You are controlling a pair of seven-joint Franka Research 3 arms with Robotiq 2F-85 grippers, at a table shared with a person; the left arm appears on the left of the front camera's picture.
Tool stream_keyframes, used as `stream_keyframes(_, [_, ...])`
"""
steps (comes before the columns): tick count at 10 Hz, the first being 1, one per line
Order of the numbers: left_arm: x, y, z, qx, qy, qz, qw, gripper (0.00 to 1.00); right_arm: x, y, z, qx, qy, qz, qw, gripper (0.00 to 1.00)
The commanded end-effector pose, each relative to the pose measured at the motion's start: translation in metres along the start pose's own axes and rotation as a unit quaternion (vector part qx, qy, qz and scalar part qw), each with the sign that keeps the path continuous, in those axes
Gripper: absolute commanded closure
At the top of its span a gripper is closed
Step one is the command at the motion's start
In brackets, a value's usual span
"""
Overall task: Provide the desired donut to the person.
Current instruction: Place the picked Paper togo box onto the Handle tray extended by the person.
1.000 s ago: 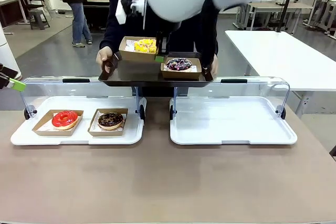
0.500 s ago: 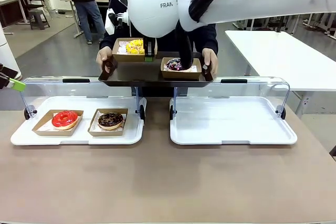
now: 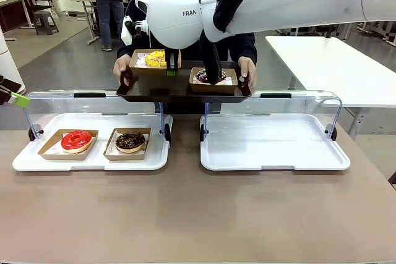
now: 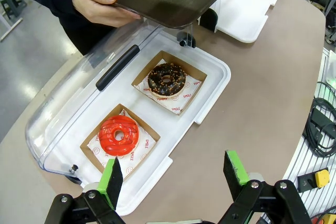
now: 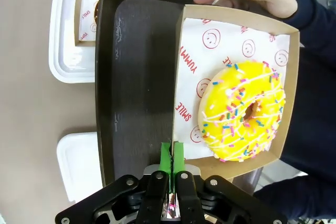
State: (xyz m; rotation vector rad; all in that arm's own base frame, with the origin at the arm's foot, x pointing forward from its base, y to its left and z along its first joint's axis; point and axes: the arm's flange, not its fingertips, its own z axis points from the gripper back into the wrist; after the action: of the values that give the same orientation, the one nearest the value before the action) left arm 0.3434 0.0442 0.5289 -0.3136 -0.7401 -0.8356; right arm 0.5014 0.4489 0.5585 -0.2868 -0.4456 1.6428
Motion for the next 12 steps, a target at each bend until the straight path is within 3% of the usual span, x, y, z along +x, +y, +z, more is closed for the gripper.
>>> stream_keyframes(1, [-0.001, 0.001, 0.0, -0.004, -0.005, 0.003, 1.0, 0.0, 0.0, 0.001, 0.002, -0.001, 0.001, 0.001, 1.0, 0.99])
stream_keyframes(7, [-0.001, 0.001, 0.0, -0.004, -0.005, 0.003, 1.0, 0.0, 0.004, -0.02, -0.044, 0.013, -0.016, -0.022, 1.0, 0.99])
stream_keyframes(9, [-0.001, 0.001, 0.0, -0.004, -0.005, 0.003, 1.0, 0.0, 0.001, -0.022, -0.046, 0.012, 0.002, -0.036, 0.999, 0.99])
stream_keyframes(10, [-0.001, 0.001, 0.0, -0.004, -0.005, 0.003, 1.0, 0.0, -0.001, -0.022, -0.045, 0.023, 0.005, -0.041, 0.999, 0.44])
stream_keyframes(11, [-0.001, 0.001, 0.0, -0.004, -0.005, 0.003, 1.0, 0.0, -0.003, -0.021, -0.041, 0.028, -0.002, -0.041, 0.999, 0.39])
stream_keyframes(12, [-0.001, 0.001, 0.0, -0.004, -0.005, 0.003, 1.0, 0.0, -0.006, -0.022, -0.039, 0.029, 0.019, -0.057, 0.998, 0.0])
